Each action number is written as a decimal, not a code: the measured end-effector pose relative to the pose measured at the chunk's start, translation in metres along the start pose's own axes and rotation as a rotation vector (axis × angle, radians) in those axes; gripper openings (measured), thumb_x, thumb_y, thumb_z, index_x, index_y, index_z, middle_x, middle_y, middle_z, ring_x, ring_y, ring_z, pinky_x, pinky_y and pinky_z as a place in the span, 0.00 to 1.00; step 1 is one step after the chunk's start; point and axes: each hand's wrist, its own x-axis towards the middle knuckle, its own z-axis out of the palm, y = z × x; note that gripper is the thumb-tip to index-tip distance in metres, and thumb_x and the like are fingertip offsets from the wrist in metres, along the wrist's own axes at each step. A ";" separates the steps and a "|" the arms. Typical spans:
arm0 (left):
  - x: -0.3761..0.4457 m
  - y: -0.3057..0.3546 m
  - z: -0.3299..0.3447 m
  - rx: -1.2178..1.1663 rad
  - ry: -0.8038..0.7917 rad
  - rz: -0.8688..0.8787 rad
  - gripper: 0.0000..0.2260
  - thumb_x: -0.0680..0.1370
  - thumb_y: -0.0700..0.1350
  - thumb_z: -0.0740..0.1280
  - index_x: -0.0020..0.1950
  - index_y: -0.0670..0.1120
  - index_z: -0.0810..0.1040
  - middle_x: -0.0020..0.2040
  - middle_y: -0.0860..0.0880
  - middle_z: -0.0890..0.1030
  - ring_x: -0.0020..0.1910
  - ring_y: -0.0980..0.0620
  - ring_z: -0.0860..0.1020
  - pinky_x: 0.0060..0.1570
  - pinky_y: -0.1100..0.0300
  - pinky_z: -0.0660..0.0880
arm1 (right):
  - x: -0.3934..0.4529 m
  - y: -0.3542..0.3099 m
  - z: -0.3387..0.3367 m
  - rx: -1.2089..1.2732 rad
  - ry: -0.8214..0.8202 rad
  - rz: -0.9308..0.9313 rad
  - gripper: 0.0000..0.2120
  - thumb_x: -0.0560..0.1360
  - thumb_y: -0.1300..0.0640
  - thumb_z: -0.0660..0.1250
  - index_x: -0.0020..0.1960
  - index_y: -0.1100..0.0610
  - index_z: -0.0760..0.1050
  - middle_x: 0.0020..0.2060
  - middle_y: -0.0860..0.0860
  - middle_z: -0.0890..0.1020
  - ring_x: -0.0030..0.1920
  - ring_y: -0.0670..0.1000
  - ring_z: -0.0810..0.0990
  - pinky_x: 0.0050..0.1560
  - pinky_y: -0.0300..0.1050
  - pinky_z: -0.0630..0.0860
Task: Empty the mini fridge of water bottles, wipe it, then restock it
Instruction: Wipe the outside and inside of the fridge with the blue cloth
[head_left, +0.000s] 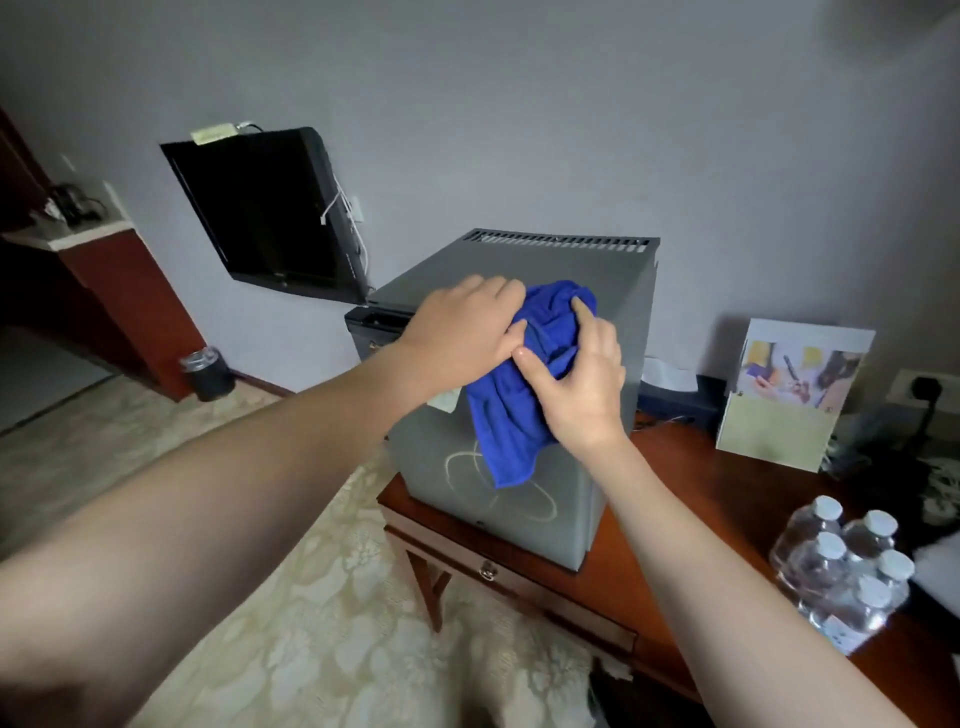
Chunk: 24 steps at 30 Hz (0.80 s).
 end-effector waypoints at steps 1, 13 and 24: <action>-0.007 -0.012 0.007 -0.013 0.005 -0.015 0.13 0.82 0.52 0.60 0.57 0.43 0.74 0.52 0.47 0.78 0.54 0.45 0.76 0.44 0.47 0.76 | -0.001 0.001 0.006 -0.140 -0.033 -0.053 0.42 0.72 0.38 0.72 0.79 0.54 0.60 0.71 0.54 0.69 0.70 0.56 0.67 0.70 0.56 0.61; -0.033 -0.180 0.126 -0.135 0.297 0.078 0.12 0.75 0.47 0.62 0.48 0.42 0.81 0.39 0.46 0.80 0.38 0.43 0.80 0.22 0.54 0.73 | 0.019 -0.024 0.180 -0.756 0.247 -0.170 0.22 0.69 0.53 0.68 0.61 0.59 0.78 0.55 0.59 0.80 0.49 0.63 0.77 0.50 0.56 0.70; -0.052 -0.242 0.178 -0.276 0.474 0.066 0.13 0.73 0.40 0.66 0.54 0.47 0.85 0.41 0.45 0.79 0.41 0.41 0.80 0.23 0.53 0.75 | 0.035 -0.024 0.213 -1.044 0.154 -0.238 0.34 0.65 0.34 0.71 0.63 0.53 0.74 0.58 0.62 0.76 0.56 0.64 0.73 0.56 0.60 0.66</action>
